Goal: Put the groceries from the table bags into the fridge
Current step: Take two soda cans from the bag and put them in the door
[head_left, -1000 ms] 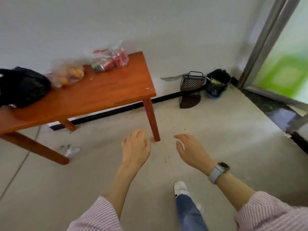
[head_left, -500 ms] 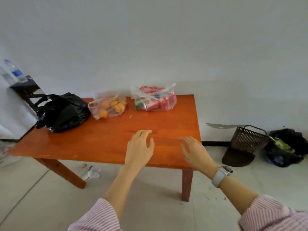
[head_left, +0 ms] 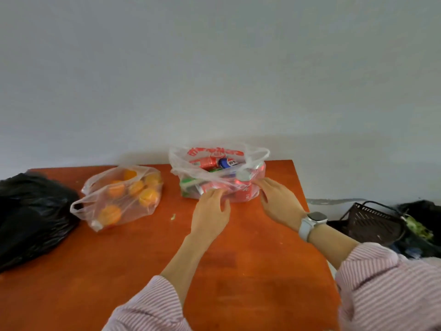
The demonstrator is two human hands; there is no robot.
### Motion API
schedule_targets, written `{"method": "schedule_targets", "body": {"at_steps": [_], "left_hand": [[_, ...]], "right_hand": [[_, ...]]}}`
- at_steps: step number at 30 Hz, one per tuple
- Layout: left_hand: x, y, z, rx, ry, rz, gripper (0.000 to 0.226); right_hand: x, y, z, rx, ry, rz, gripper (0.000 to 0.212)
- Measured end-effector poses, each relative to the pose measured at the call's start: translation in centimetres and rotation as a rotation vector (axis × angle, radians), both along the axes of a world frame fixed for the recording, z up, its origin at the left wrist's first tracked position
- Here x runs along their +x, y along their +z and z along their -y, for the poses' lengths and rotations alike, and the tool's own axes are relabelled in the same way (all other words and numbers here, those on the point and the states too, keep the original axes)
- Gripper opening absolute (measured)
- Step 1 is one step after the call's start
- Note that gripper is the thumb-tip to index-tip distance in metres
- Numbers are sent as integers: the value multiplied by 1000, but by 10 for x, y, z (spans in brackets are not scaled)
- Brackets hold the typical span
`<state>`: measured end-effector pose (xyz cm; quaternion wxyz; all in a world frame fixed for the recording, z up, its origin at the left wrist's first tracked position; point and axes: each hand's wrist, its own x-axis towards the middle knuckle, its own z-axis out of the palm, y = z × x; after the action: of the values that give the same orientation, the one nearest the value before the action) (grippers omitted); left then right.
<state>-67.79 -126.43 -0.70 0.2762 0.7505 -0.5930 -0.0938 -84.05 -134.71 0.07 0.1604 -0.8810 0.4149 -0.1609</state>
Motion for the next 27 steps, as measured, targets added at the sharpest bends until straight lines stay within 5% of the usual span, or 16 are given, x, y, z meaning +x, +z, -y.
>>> {"method": "schedule_targets", "body": {"at_steps": [7, 9, 13, 17, 20, 23, 25, 27], "left_hand": [[35, -42, 118, 372, -112, 118, 76], [32, -56, 134, 376, -133, 188, 68], [13, -81, 132, -9, -214, 216, 24], [5, -124, 114, 4, -309, 189, 20], [15, -136, 107, 15, -289, 84, 20], [21, -120, 117, -183, -230, 59, 18], [21, -108, 133, -214, -172, 60, 25], [20, -101, 151, -126, -127, 55, 44]], "right_hand": [[50, -19, 116, -187, 177, -632, 68], [44, -29, 134, -237, 194, -728, 59], [6, -56, 142, -341, 203, -683, 32], [-21, -95, 133, 6, 93, -561, 55], [-11, -106, 136, 351, -92, -271, 51], [10, -100, 149, 243, -279, 133, 32], [19, -95, 162, 157, -222, 28, 56], [20, -99, 176, 88, -193, -138, 54]]}}
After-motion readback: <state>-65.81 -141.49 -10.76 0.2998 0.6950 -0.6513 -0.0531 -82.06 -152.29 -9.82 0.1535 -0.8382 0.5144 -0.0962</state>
